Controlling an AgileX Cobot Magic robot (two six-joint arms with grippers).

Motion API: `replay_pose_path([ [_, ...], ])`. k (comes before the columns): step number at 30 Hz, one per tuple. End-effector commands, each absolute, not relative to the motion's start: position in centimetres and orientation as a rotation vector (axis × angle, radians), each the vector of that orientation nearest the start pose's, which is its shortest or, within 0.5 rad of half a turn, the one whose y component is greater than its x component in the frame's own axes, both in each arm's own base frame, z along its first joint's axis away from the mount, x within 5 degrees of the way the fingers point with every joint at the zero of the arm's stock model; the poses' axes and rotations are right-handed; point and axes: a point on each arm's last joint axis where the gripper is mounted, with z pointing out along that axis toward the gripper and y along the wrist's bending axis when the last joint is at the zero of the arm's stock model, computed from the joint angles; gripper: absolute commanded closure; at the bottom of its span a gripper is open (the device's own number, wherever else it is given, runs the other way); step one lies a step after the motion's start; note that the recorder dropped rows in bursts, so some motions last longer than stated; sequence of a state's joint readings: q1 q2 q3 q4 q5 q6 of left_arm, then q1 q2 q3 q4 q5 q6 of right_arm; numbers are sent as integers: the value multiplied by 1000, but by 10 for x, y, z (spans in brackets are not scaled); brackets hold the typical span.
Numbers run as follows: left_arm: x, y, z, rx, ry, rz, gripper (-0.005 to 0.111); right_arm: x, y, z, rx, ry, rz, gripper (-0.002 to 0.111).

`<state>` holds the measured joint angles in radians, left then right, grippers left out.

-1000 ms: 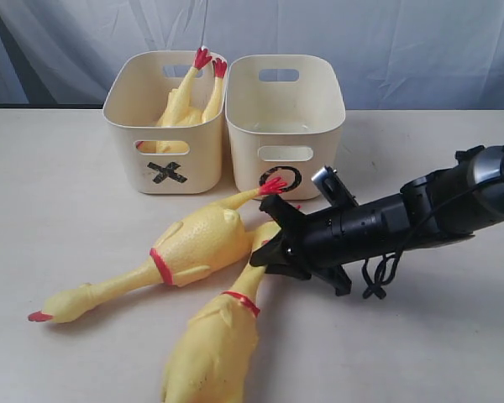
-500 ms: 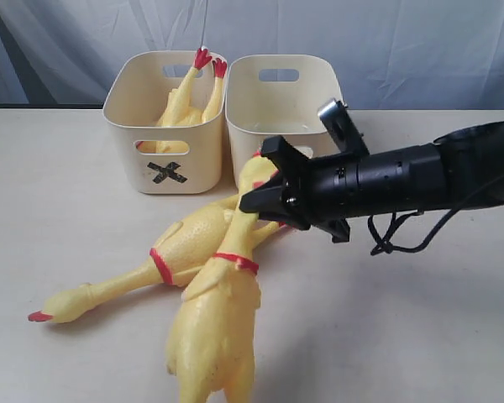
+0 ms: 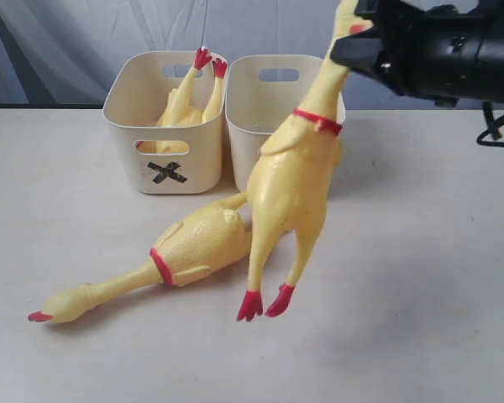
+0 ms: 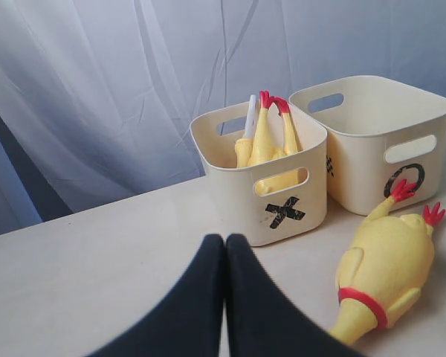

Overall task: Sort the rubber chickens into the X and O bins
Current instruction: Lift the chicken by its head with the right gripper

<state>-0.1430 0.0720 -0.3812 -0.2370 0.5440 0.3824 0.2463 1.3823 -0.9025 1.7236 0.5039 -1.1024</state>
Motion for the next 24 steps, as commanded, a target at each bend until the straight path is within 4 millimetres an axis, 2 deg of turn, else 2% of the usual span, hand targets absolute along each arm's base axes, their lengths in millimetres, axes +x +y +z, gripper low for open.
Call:
replay_pose_path([
  [1, 31, -15, 287, 355, 1656, -77, 106, 284, 82, 327, 175, 1896, 1020, 109],
  [5, 31, -15, 287, 355, 1656, -77, 106, 293, 55, 337, 401, 1843, 1034, 109],
  [7, 31, -15, 287, 355, 1656, -77, 106, 297, 50, 346, 440, 1808, 1011, 109],
  [10, 31, -16, 287, 354, 1656, -81, 106, 307, 43, 374, 471, 1711, 948, 109],
  [14, 31, -16, 287, 354, 1656, -81, 106, 323, 39, 398, 484, 1637, 904, 109],
  [18, 31, -16, 287, 354, 1656, -81, 106, 343, 33, 404, 528, 1605, 842, 109],
  [24, 31, -16, 287, 354, 1656, -81, 106, 375, 33, 399, 542, 1611, 829, 109],
])
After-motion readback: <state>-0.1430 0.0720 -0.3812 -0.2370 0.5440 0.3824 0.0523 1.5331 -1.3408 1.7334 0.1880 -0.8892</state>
